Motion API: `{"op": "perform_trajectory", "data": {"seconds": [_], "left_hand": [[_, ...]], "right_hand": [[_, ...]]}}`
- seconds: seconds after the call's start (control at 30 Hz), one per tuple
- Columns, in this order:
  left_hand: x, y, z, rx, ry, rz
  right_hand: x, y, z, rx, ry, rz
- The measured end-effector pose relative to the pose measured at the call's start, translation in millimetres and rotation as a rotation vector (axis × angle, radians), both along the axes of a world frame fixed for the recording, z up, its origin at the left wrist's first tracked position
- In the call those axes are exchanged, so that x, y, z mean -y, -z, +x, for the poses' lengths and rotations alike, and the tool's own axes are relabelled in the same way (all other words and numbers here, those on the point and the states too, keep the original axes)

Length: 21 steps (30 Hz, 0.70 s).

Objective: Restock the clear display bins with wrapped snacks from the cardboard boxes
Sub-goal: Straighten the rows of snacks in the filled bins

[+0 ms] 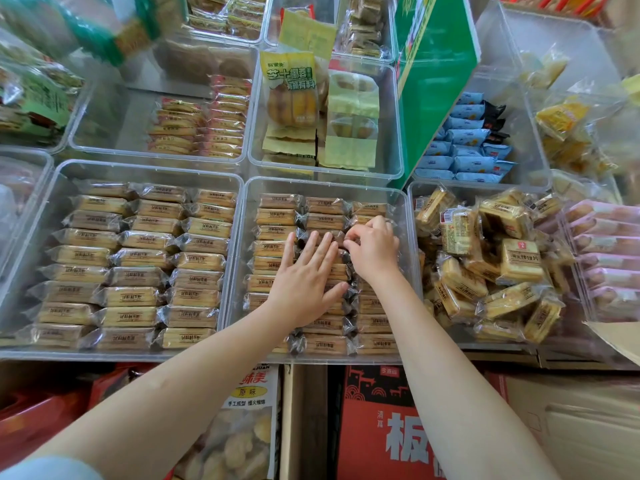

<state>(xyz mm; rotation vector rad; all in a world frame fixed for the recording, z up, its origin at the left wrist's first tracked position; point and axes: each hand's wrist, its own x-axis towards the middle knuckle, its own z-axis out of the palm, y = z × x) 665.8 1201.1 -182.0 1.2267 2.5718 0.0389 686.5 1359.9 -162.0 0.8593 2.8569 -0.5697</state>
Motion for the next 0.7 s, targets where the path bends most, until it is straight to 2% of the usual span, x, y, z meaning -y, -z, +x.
{"op": "perform_trajectory", "data": {"seconds": [0.07, 0.13, 0.23, 0.37, 0.57, 0.7], "left_hand": [[1, -2, -1, 0.003, 0.022, 0.003], [2, -6, -6, -0.022, 0.021, 0.023], [-5, -8, -15, -0.056, -0.053, 0.065], [-40, -4, -27, -0.014, -0.104, 0.089], [-58, 18, -34, 0.022, -0.151, 0.097], [-54, 22, -31, 0.039, -0.131, 0.14]], "right_hand": [[-2, 2, 2, -0.028, -0.002, -0.04], [-3, 2, 5, -0.14, -0.015, -0.052], [-7, 7, 14, -0.322, 0.012, 0.074], [-4, 24, 20, -0.148, -0.075, 0.067], [-19, 37, 17, -0.075, -0.188, 0.115], [-15, 43, 20, -0.075, -0.184, 0.106]]}}
